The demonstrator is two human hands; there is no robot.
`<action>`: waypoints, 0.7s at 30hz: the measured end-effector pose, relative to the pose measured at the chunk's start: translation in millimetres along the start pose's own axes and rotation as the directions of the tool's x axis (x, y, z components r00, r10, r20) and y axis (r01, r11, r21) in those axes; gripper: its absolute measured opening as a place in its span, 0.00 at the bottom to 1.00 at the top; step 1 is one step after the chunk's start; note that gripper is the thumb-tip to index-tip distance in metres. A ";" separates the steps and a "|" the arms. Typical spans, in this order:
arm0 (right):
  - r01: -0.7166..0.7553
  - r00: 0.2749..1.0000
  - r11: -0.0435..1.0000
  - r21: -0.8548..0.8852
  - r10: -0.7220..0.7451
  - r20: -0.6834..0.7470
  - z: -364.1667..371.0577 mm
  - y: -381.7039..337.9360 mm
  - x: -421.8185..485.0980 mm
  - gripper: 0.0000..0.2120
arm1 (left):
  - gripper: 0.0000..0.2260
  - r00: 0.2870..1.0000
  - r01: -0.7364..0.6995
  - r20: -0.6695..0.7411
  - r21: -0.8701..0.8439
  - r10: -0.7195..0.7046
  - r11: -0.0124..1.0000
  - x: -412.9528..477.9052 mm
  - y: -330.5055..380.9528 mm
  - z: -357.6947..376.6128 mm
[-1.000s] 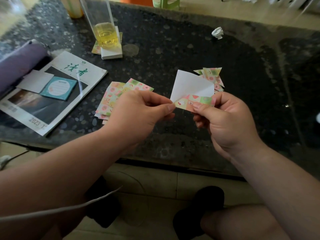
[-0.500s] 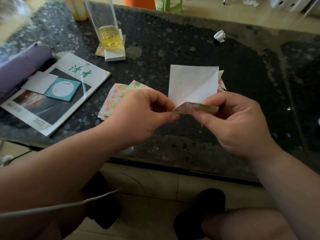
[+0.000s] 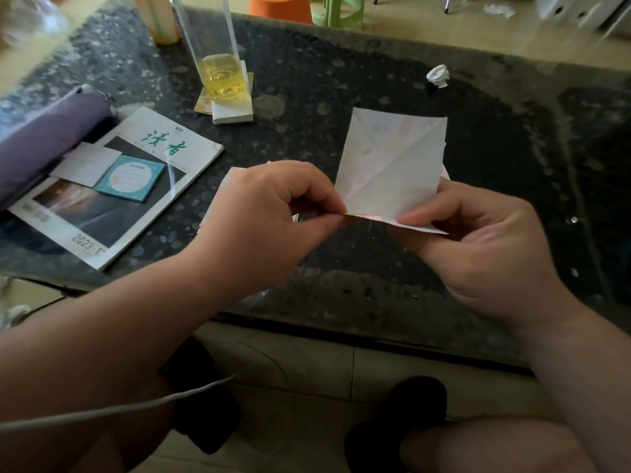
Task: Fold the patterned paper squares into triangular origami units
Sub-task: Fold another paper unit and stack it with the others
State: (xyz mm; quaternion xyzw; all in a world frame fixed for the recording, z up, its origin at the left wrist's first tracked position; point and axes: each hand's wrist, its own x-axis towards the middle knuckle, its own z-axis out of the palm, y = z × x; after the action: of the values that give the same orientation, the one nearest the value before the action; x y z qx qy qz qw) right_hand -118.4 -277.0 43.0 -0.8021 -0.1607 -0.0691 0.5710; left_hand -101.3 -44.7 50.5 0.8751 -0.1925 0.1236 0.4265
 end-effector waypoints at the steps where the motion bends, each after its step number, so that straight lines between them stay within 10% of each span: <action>1: -0.008 1.000 1.000 0.010 0.009 -0.016 0.9 -1.3 0.0 0.04 | 0.08 1.000 0.015 -0.008 -0.013 -0.016 1.000 -0.3 0.8 0.2; 11: -0.145 0.977 0.987 0.067 0.154 -0.145 9.6 -0.4 2.3 0.12 | 0.04 0.947 0.317 0.026 -0.259 -0.321 0.913 -0.4 10.4 11.4; 21: -0.226 0.940 0.967 0.116 0.248 -0.234 20.7 3.0 2.9 0.14 | 0.07 0.750 0.576 0.207 -0.671 -0.628 0.467 4.9 13.1 21.4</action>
State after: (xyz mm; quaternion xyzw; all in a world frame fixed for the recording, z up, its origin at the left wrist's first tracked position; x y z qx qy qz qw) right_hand -116.2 -257.9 34.1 -0.7750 0.0063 -0.0918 0.6252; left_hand -101.6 -70.2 48.6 0.6513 0.1109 -0.0868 0.7456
